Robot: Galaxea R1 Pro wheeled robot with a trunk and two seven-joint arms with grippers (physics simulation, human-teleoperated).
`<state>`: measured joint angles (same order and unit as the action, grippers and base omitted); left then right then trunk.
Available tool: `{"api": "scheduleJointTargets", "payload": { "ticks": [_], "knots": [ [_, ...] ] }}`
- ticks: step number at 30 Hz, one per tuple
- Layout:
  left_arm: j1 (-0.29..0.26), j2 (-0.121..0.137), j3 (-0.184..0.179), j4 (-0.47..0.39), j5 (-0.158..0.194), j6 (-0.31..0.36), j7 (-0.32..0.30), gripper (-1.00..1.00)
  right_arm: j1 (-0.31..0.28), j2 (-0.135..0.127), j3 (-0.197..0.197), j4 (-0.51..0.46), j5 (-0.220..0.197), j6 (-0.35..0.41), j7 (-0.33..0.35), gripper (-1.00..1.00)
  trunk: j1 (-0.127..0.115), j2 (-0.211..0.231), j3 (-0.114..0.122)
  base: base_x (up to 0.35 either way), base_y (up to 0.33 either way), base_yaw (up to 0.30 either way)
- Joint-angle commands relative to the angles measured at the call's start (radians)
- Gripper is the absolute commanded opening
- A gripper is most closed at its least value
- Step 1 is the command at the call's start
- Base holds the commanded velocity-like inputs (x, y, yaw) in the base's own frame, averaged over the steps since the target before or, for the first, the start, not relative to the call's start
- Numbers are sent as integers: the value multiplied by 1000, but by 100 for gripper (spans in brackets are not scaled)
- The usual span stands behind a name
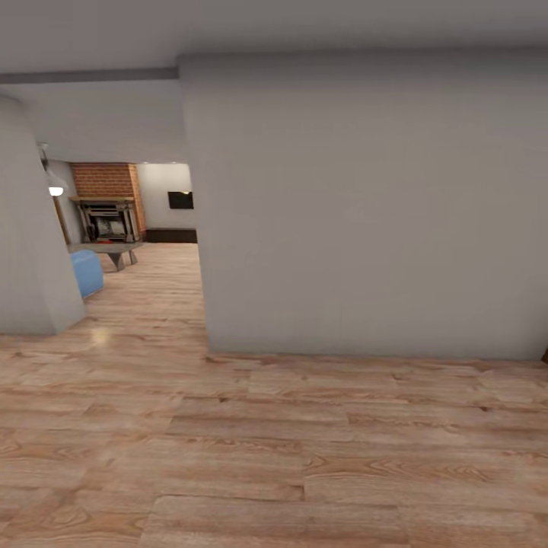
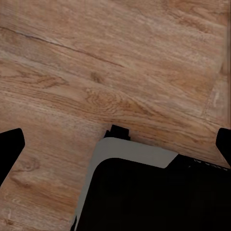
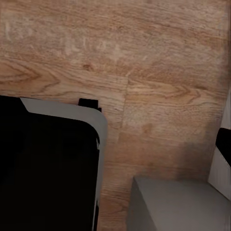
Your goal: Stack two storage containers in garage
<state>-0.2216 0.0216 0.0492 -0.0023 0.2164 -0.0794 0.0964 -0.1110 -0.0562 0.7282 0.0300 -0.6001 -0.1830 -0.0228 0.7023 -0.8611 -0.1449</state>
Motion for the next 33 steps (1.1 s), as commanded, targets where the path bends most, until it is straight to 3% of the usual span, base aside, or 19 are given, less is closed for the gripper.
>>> {"api": "scheduleJointTargets", "payload": {
  "ticks": [1,14,33],
  "knots": [
    [-1,0,4,1,1,-3,1,100,-1,1,7,2,-6,-4,-1,100,1,-1,-1,321,-11,0],
    [-1,0,4,1,1,-3,2,100,-1,2,10,2,2,-14,0,100,1,-1,-1,321,-2,21],
    [-1,0,4,1,1,-3,2,100,-1,3,7,2,-5,-18,-1,100,1,-1,-1,321,0,264]
  ]
}}
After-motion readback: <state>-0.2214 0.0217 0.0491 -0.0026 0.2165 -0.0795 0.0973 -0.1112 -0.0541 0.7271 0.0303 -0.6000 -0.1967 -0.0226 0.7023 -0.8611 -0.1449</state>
